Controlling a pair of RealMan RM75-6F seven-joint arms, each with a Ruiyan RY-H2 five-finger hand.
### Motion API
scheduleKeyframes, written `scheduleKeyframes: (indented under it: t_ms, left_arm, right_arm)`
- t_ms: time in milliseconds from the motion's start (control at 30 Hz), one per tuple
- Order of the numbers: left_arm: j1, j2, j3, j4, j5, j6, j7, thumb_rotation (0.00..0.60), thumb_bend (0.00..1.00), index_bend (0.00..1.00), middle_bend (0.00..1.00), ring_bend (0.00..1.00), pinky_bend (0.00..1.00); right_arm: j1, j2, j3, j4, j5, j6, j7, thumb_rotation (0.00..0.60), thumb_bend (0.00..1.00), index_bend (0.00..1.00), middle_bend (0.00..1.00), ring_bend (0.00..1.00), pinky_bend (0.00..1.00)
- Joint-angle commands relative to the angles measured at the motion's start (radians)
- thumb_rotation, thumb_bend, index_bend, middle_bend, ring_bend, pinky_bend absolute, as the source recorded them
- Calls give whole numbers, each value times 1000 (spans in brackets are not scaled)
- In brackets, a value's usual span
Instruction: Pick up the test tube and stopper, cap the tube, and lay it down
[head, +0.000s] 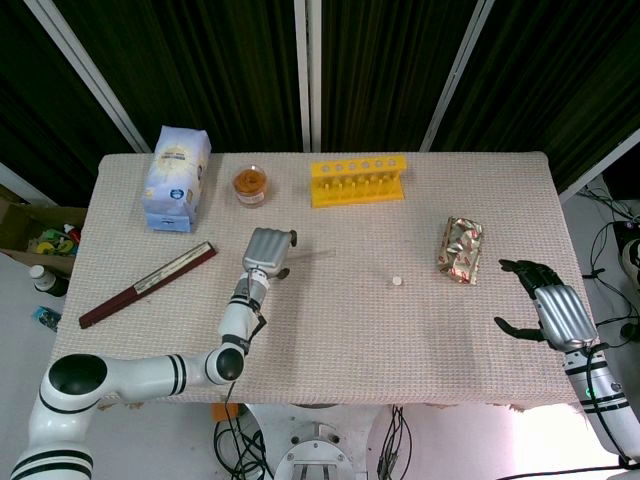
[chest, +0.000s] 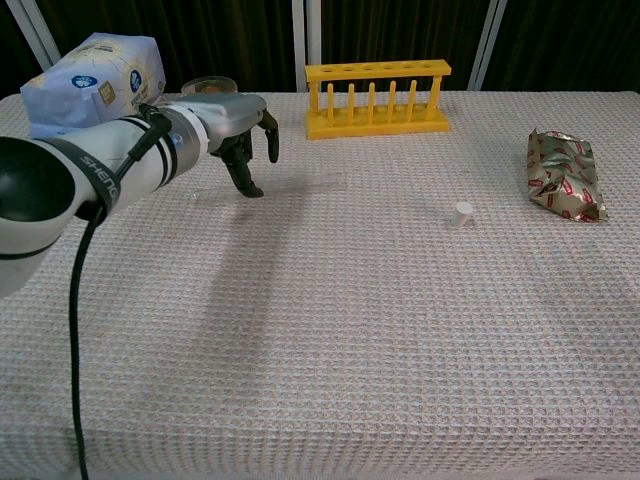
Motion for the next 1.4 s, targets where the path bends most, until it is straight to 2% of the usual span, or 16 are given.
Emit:
scheduleKeyframes:
  t_ms: [33,267,667,1067,1200,1400]
  left_arm:
    - [-34,-52,-8,74,-33,23,25,600,207,400,937,909,1000]
    - [-56,-94,-21,150,-82,6,41,600,259,420,938,910,1000]
    - [-77,-128,-28,191,-84,-14,34,600,313,447,937,910,1000]
    - [-79,-146,-30,220,-74,-18,22,600,382,520,938,910,1000]
    - [-70,-145,-28,222,-45,-17,-10,600,424,554,942,911,1000]
    - [-11,-103,4,168,96,-18,-157,600,457,598,944,912,1000]
  right_arm:
    - [1,0,1,2,2,-3,4,600,153,170,254,132,196]
    - [0,-7,2,19,9,-8,23,600,153,170,254,132,196]
    - [0,-15,1,37,17,-19,36,600,153,170,254,132,196]
    - [-3,-21,0,45,22,-25,41,600,153,170,254,132,196]
    - [-3,-21,-2,45,22,-28,43,600,153,170,254,132,196]
    - [-1,-14,-1,43,27,-38,43,600,153,170,254,132,196]
